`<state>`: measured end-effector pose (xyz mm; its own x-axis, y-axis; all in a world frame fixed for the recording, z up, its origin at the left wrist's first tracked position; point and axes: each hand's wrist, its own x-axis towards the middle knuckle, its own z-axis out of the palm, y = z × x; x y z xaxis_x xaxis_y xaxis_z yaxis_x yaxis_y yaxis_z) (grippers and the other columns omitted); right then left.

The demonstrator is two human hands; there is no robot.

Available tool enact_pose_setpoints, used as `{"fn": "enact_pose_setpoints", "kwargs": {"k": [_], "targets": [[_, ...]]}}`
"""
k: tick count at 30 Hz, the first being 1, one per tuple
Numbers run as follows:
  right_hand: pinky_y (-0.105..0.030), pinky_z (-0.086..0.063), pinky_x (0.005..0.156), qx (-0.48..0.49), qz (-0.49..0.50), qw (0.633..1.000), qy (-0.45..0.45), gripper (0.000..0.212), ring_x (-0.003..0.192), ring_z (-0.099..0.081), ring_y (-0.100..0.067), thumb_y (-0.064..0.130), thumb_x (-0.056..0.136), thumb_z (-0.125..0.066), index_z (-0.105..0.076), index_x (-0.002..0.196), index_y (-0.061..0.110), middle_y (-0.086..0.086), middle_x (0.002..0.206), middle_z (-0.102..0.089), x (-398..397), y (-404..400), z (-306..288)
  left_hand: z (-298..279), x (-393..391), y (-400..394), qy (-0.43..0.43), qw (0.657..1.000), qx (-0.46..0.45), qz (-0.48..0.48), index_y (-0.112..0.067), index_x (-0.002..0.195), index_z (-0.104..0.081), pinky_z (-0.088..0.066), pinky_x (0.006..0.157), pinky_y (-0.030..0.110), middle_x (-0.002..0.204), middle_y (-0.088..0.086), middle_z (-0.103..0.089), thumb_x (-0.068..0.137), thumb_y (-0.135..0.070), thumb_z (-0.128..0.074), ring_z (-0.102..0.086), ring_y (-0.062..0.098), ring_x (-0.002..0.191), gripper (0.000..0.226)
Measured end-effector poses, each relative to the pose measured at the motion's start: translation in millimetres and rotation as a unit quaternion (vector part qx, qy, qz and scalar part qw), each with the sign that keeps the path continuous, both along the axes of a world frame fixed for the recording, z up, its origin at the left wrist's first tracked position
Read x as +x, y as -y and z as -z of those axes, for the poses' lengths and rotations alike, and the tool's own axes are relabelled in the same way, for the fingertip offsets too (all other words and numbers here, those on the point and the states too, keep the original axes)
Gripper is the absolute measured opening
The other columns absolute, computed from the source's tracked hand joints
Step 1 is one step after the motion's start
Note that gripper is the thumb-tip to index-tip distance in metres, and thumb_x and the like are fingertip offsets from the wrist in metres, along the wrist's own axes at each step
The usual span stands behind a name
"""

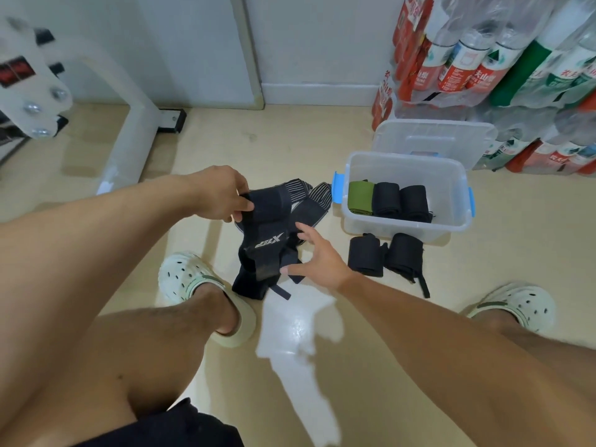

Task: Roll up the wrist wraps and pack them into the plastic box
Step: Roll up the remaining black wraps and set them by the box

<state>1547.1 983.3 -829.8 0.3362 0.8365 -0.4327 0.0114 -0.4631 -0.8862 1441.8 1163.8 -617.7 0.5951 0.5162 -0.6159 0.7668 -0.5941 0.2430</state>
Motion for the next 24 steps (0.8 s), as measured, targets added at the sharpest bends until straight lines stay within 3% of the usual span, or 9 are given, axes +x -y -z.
{"fn": "enact_pose_setpoints", "kwargs": {"k": [4,7,9,13,15,17,20,22,24], "targets": [[-0.047,-0.049,0.077,0.029,0.011,0.997,-0.065,0.027,0.082,-0.062,-0.021,0.042,0.077,-0.084,-0.065,0.091,0.028,0.008,0.095,-0.072,-22,-22,-9,-1,-14,-3,-0.025,1.0,0.008,-0.013,-0.006,0.095,-0.069,-0.054,0.089,0.035,0.09,0.002,-0.078,0.104,-0.024,-0.053,-0.072,0.019,0.09,0.025],[-0.066,-0.047,0.09,0.005,-0.004,0.995,-0.1,0.023,0.094,-0.064,-0.047,0.036,0.084,-0.074,-0.054,0.087,0.024,-0.007,0.101,-0.077,-26,-28,-16,1,-27,-11,-0.081,0.996,0.024,-0.013,-0.01,0.088,-0.071,-0.057,0.088,0.04,0.091,0.003,-0.078,0.104,-0.027,-0.052,-0.073,0.023,0.091,0.03],[-0.054,-0.044,0.109,-0.011,-0.01,0.989,-0.15,0.017,0.11,-0.068,-0.038,0.019,0.094,-0.067,-0.051,0.1,0.017,-0.022,0.116,-0.073,-24,-30,-22,3,-36,-16,-0.116,0.993,0.018,-0.022,-0.011,0.087,-0.071,-0.06,0.082,0.038,0.087,-0.003,-0.079,0.103,-0.027,-0.052,-0.074,0.018,0.086,0.029],[-0.037,-0.046,0.111,-0.054,-0.125,0.966,-0.218,0.039,0.119,-0.067,-0.018,0.022,0.097,-0.069,-0.056,0.134,0.022,-0.004,0.12,-0.074,-26,-28,-25,6,-49,-20,-0.109,0.991,-0.013,-0.072,-0.007,0.095,-0.071,-0.059,0.068,0.032,0.073,-0.015,-0.076,0.104,-0.025,-0.051,-0.073,0.008,0.078,0.029],[-0.03,-0.047,0.104,-0.045,-0.154,0.97,-0.183,0.028,0.113,-0.068,-0.011,0.027,0.096,-0.071,-0.067,0.123,0.028,0.003,0.116,-0.075,-38,-29,-25,9,-51,-24,-0.111,0.99,-0.013,-0.083,-0.006,0.097,-0.07,-0.059,0.069,0.033,0.072,-0.015,-0.076,0.104,-0.024,-0.049,-0.073,0.008,0.079,0.028],[-0.019,-0.047,0.089,-0.016,-0.096,0.987,-0.13,0.012,0.088,-0.066,0.0,0.029,0.094,-0.074,-0.073,0.103,0.021,0.013,0.093,-0.073,-51,-33,-27,10,-53,-24,-0.131,0.988,-0.008,-0.078,-0.006,0.098,-0.07,-0.059,0.072,0.035,0.075,-0.014,-0.076,0.104,-0.022,-0.047,-0.073,0.01,0.082,0.029],[-0.018,-0.043,0.076,0.018,-0.02,0.996,-0.082,0.015,0.068,-0.055,0.001,0.028,0.098,-0.068,-0.062,0.085,0.024,0.018,0.068,-0.06,-63,-40,-34,5,-52,-23,-0.181,0.982,0.04,-0.034,-0.005,0.098,-0.071,-0.052,0.068,0.028,0.088,-0.008,-0.074,0.104,-0.016,-0.043,-0.069,0.016,0.088,0.031],[-0.025,-0.04,0.071,0.04,-0.005,0.999,-0.019,0.018,0.062,-0.046,-0.004,0.028,0.101,-0.061,-0.052,0.087,0.022,0.017,0.06,-0.05,-63,-46,-45,1,-52,-24,-0.169,0.98,0.103,-0.03,-0.001,0.112,-0.062,-0.048,0.076,0.031,0.109,0.008,-0.068,0.101,-0.016,-0.049,-0.064,0.027,0.098,0.022],[-0.022,-0.036,0.062,0.067,-0.033,0.996,0.052,0.014,0.057,-0.037,-0.005,0.025,0.102,-0.059,-0.051,0.092,0.019,0.013,0.056,-0.044,-52,-52,-66,4,-53,-26,-0.123,0.982,0.136,-0.054,-0.004,0.142,-0.041,-0.049,0.091,0.038,0.134,0.017,-0.057,0.096,-0.02,-0.062,-0.058,0.035,0.118,0.052]]}}
